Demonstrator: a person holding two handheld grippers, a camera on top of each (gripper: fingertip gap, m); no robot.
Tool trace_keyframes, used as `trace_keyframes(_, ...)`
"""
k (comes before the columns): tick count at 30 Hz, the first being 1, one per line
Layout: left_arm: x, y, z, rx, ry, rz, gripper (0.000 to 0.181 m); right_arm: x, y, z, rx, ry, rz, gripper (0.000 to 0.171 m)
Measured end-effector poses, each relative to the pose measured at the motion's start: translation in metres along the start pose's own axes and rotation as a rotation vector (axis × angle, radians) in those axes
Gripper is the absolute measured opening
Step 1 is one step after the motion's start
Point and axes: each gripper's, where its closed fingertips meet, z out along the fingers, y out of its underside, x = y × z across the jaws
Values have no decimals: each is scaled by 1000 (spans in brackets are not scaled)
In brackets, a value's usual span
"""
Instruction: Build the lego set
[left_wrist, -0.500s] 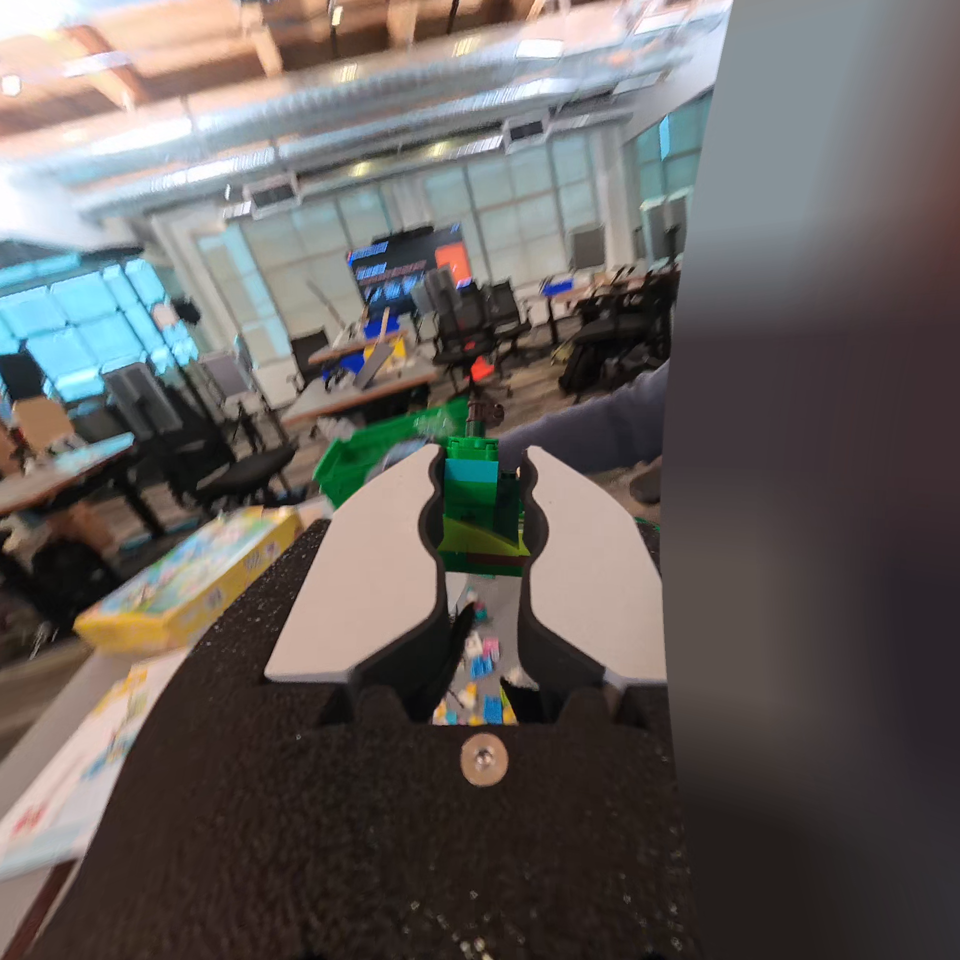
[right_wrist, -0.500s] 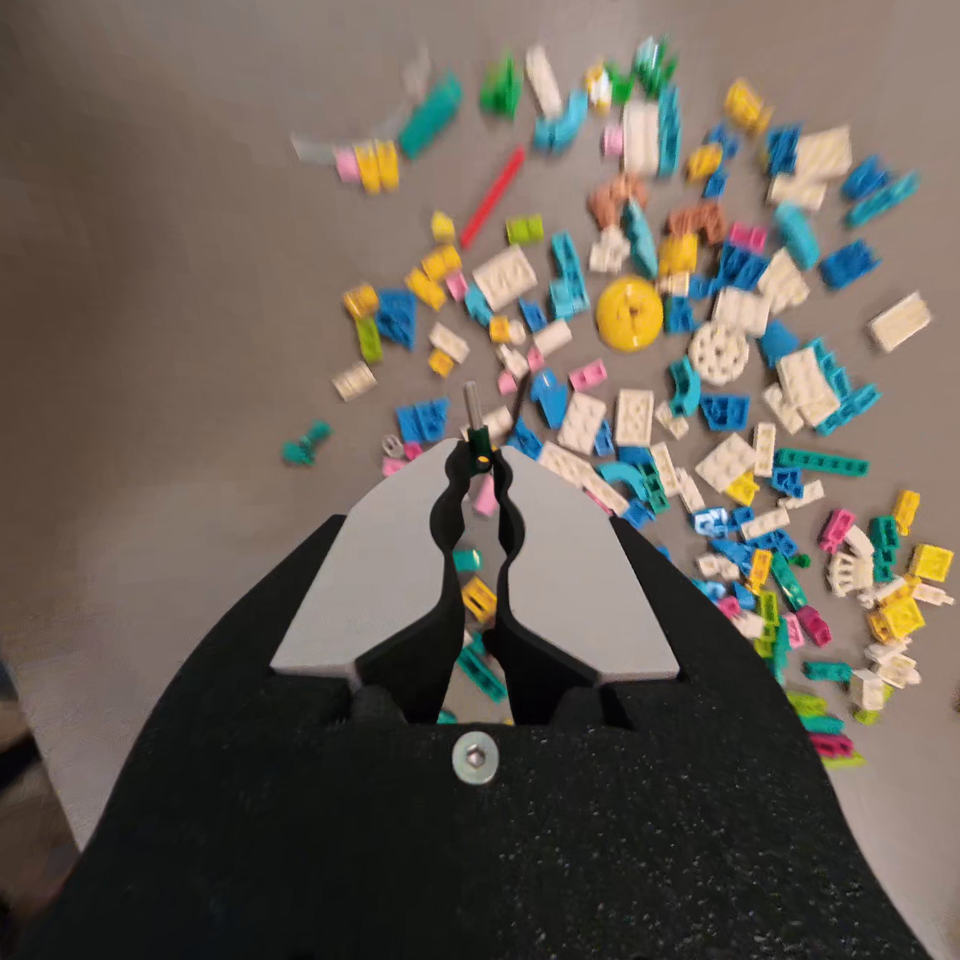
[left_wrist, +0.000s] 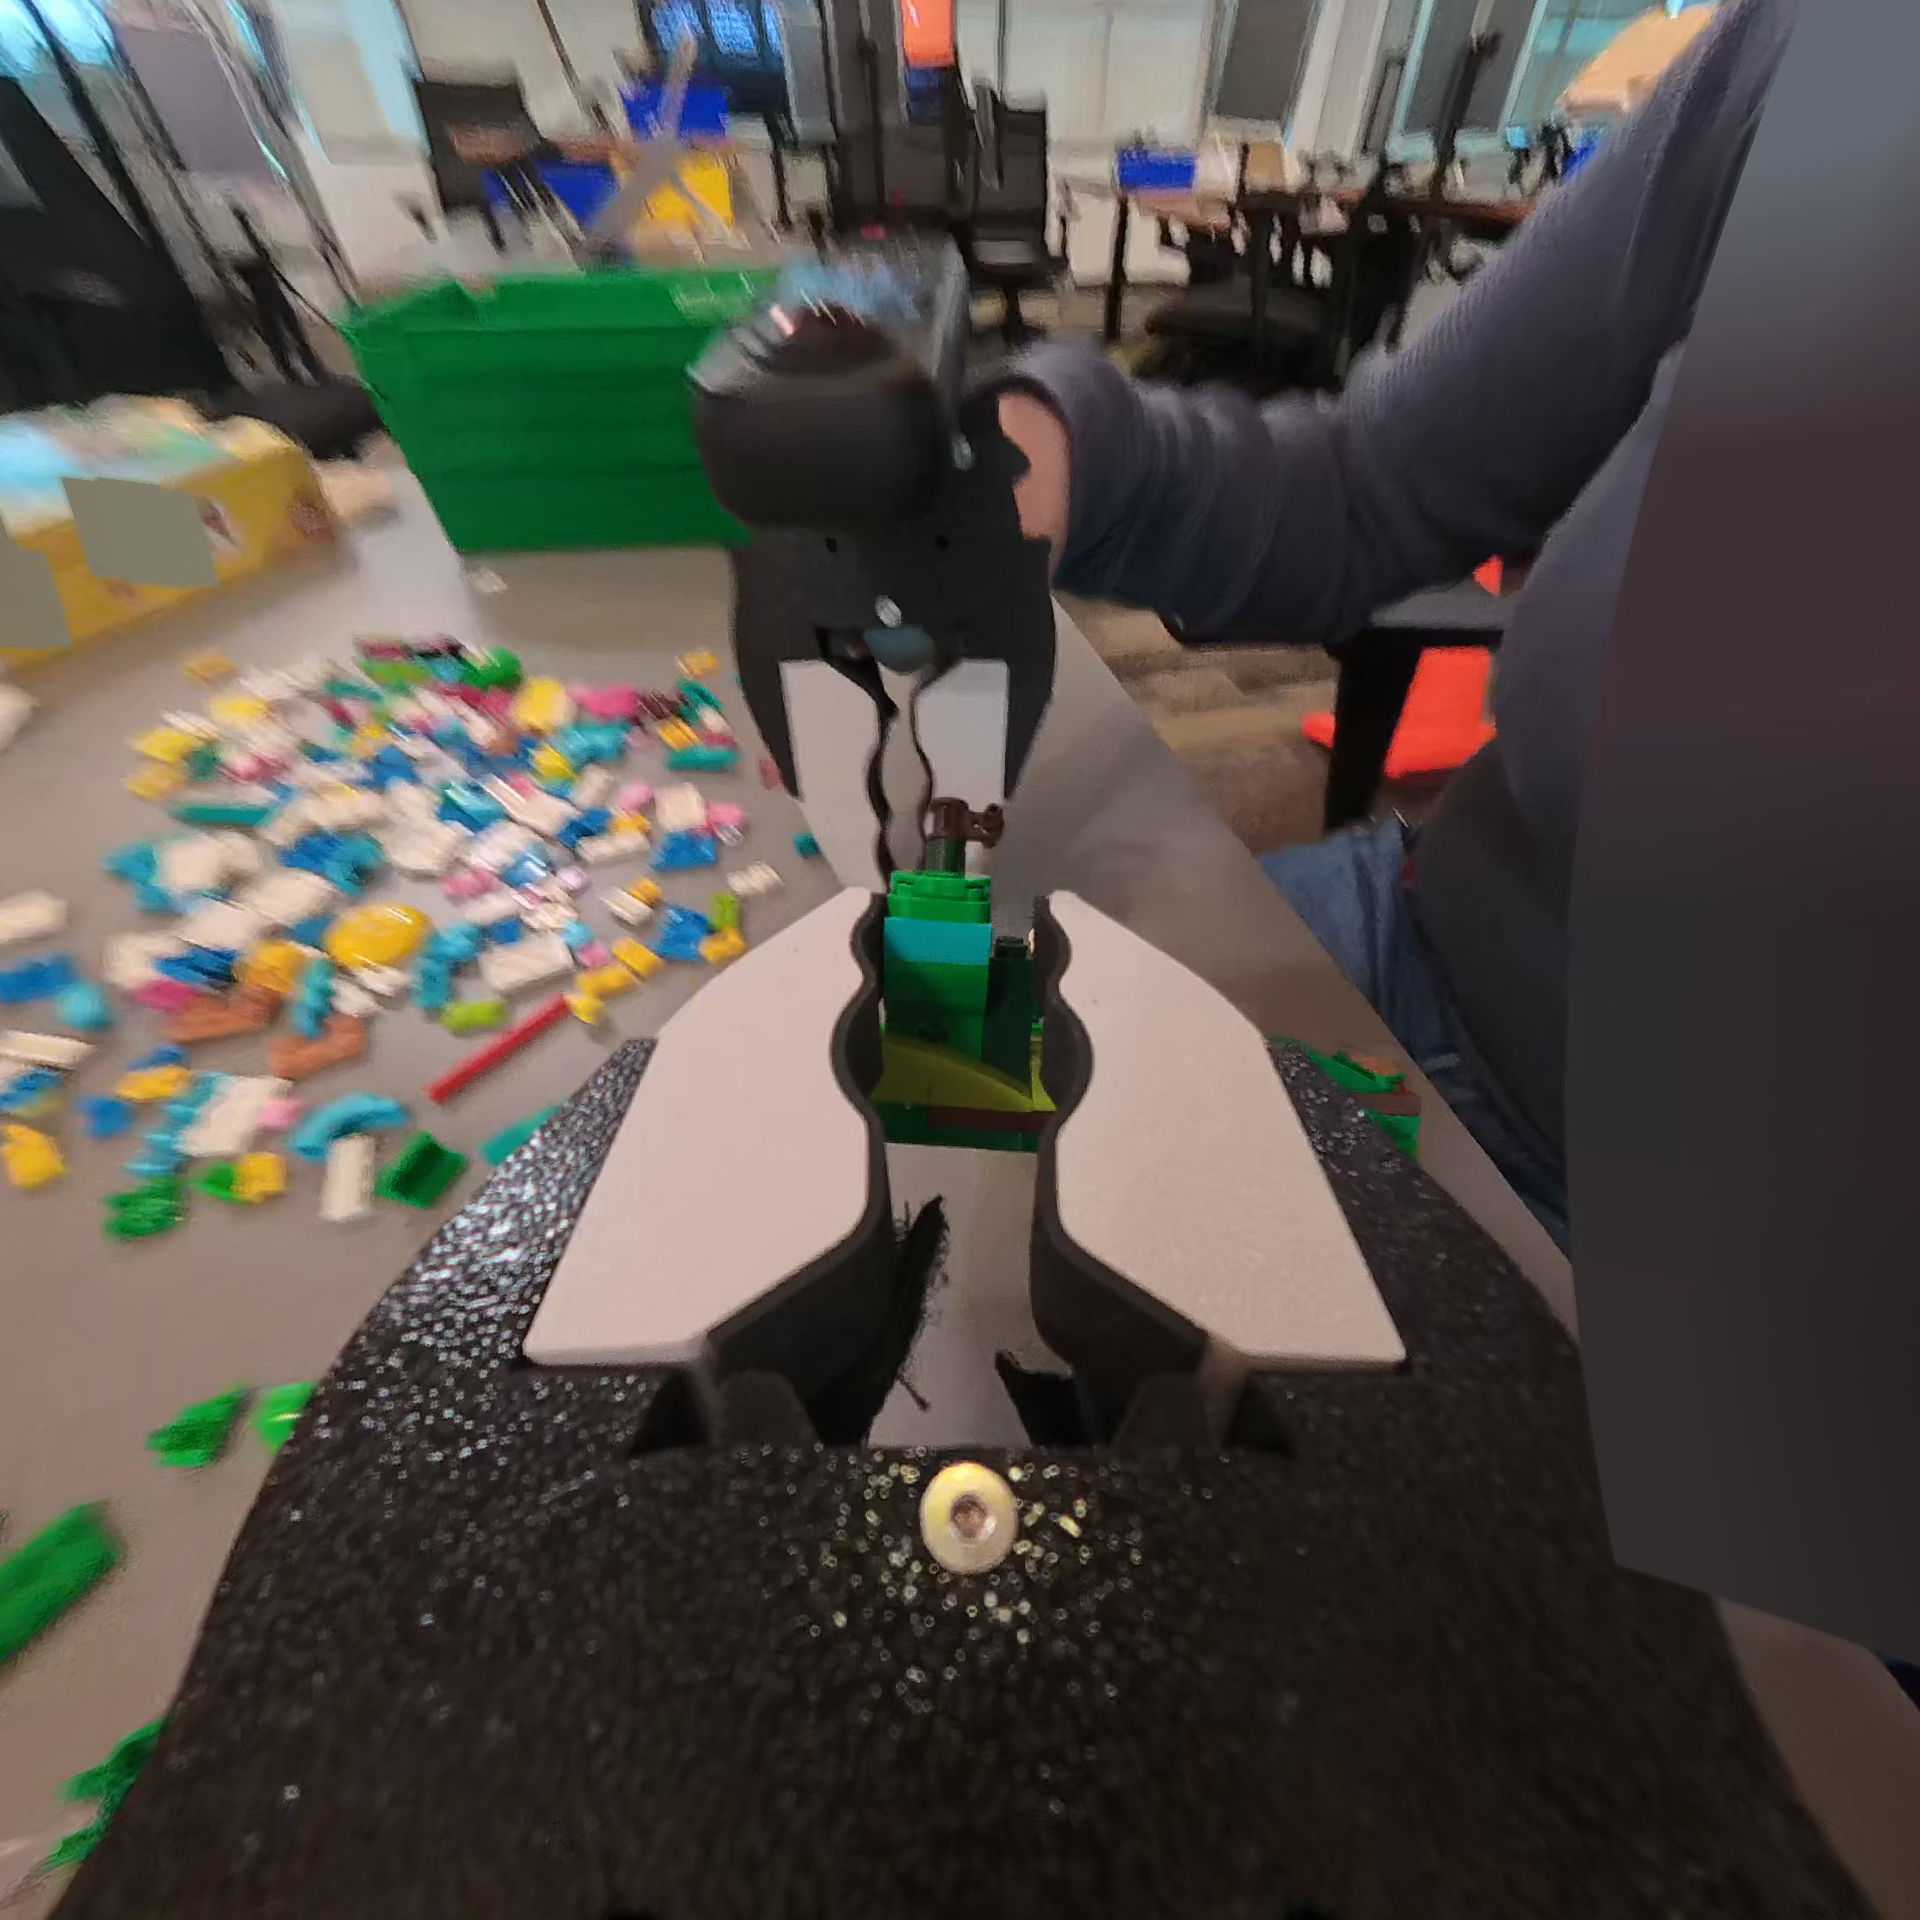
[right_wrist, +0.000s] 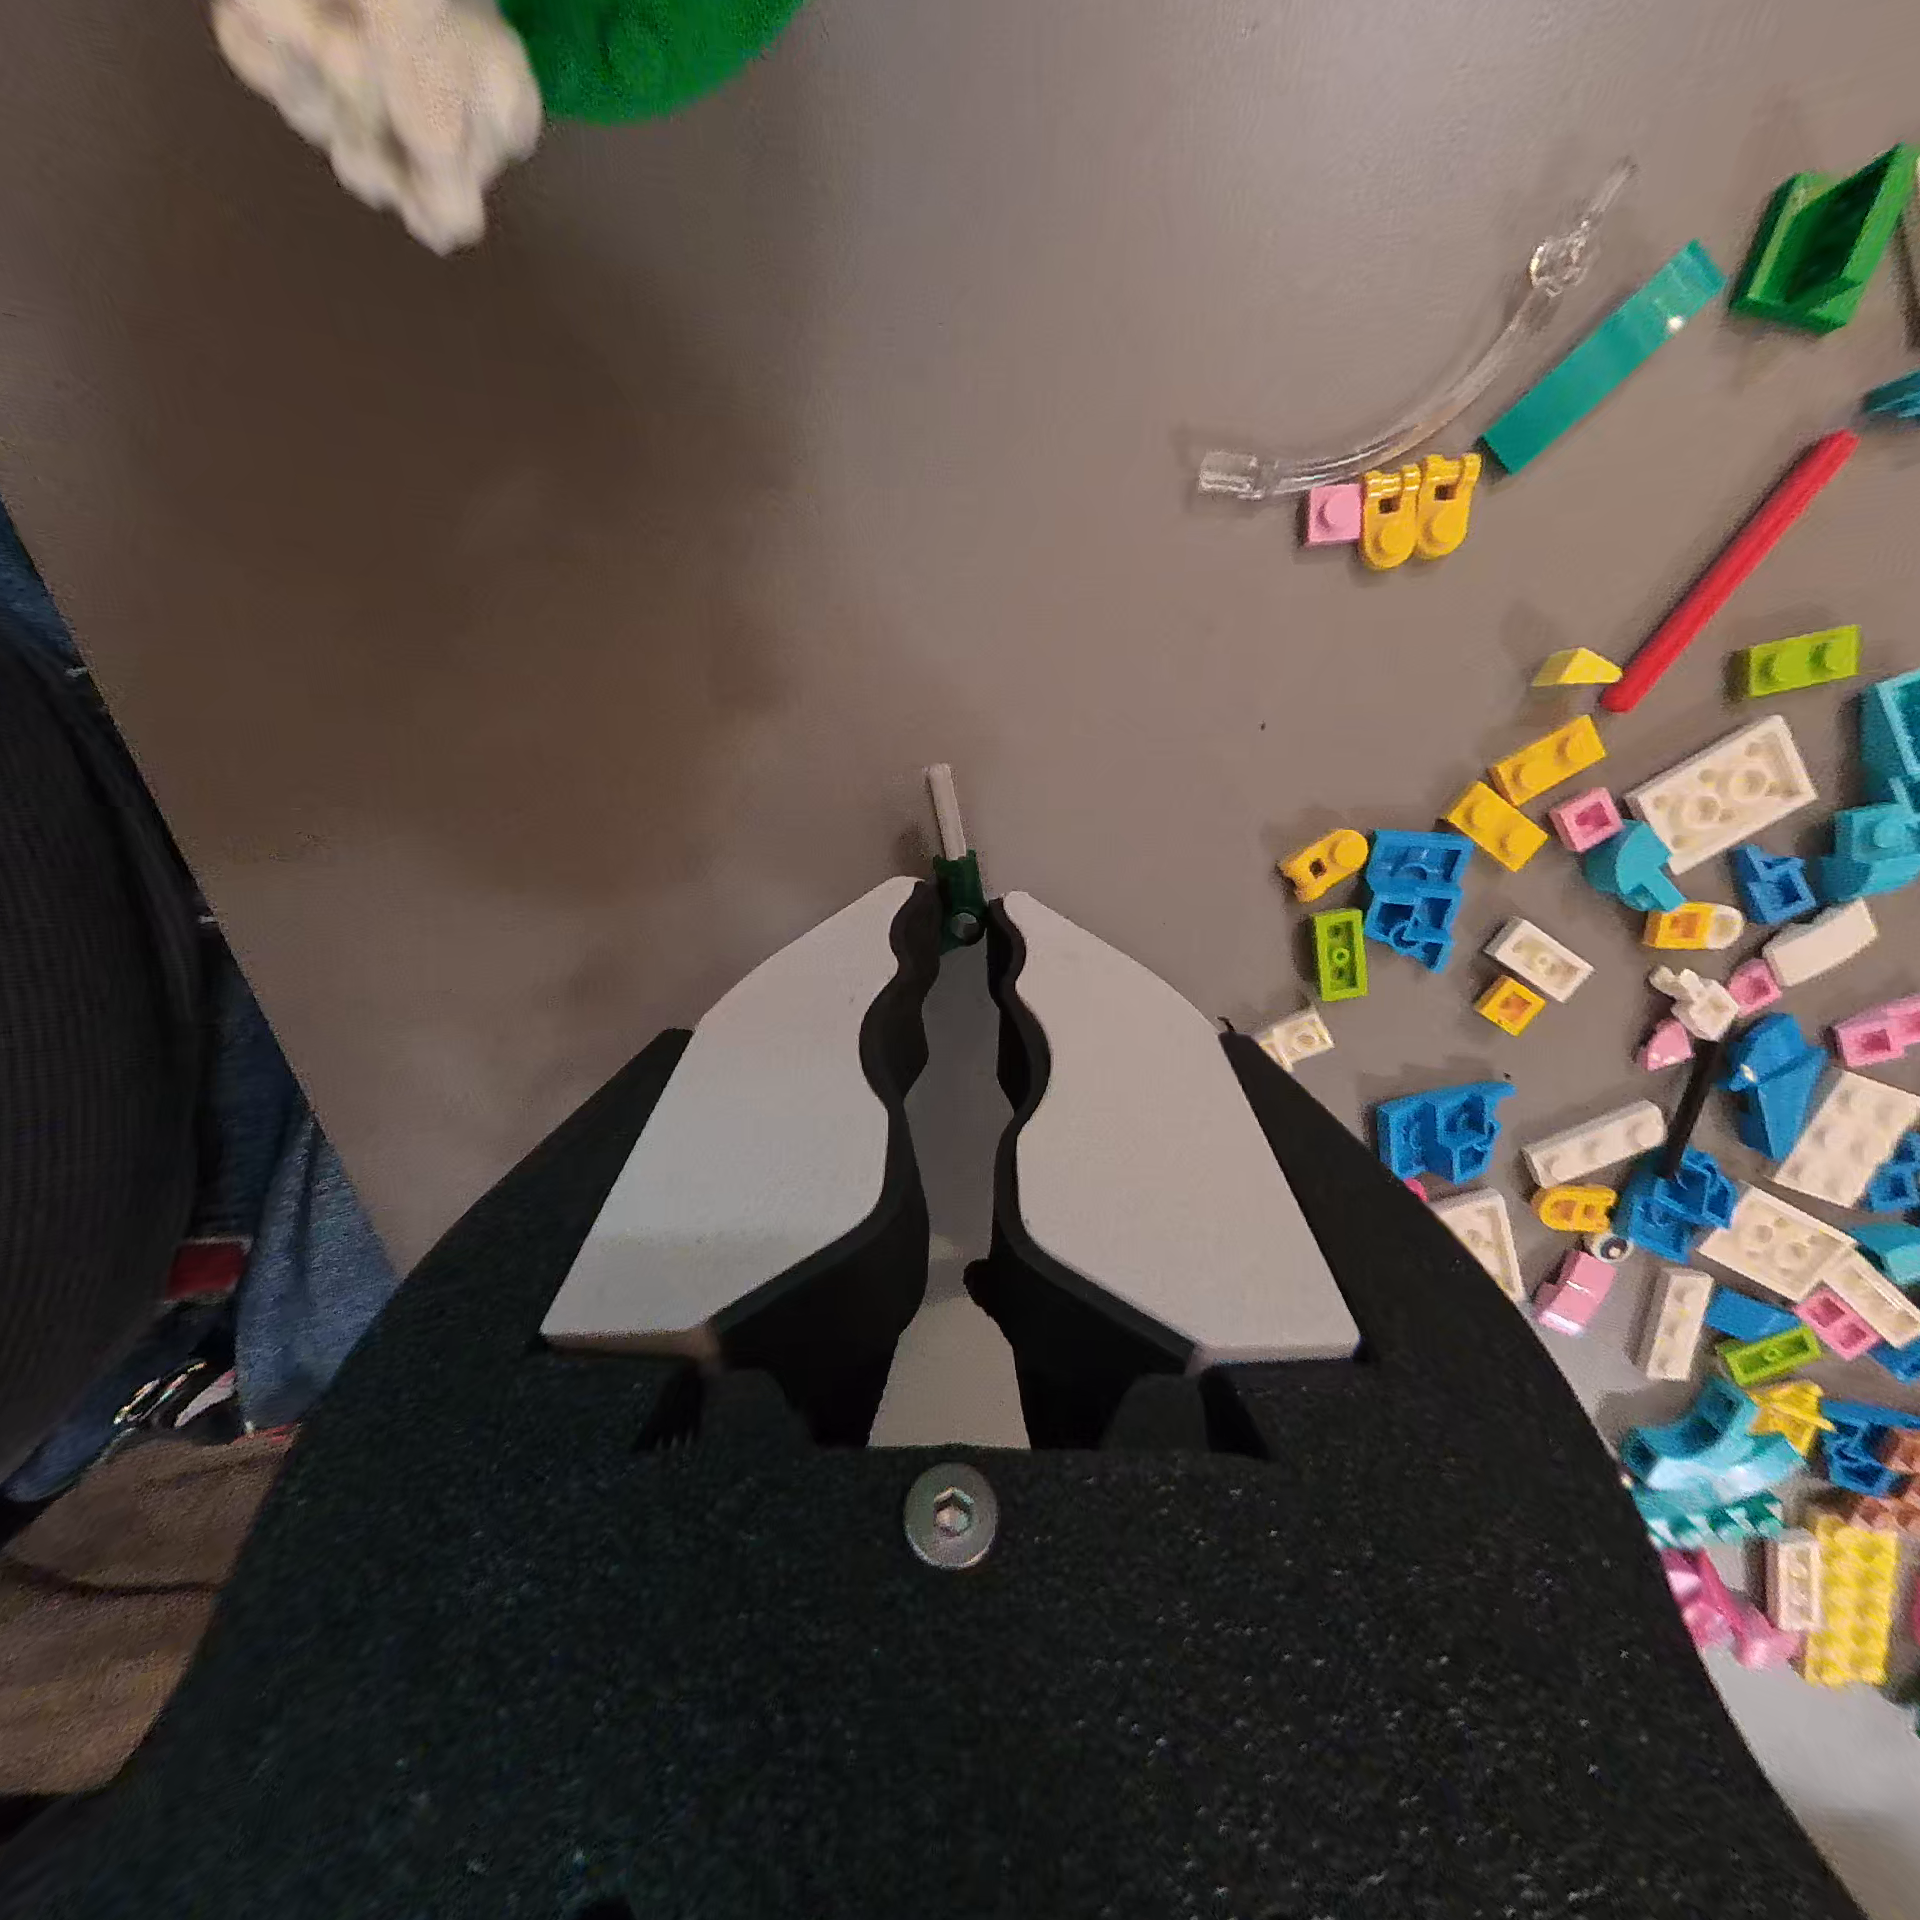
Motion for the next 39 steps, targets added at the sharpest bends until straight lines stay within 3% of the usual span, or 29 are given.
trace_keyframes(4, 10, 13, 12, -43, 62, -91, 26, -6, 2, 2, 26, -56, 11, 26)
trace_keyframes(9, 26, 36, 26, -128, 145, -114, 26, -9, 2, -4, 225, -139, 0, 31)
trace_keyframes(13, 38, 43, 34, -156, 205, -135, 26, -4, 3, -2, 275, -132, 5, 31)
trace_keyframes(19, 42, 47, 39, -165, 230, -166, 27, -29, 1, -7, 338, -296, 8, 25)
trace_keyframes(25, 39, 46, 37, -151, 226, -208, 27, -13, -3, -11, 345, -339, 238, 18)
trace_keyframes(30, 38, 48, 39, -168, 208, -214, 27, -21, 2, -13, 315, -337, 182, 14)
trace_keyframes(39, 10, 52, 35, -155, 63, -400, 27, -14, 0, -3, 341, -243, 160, 15)
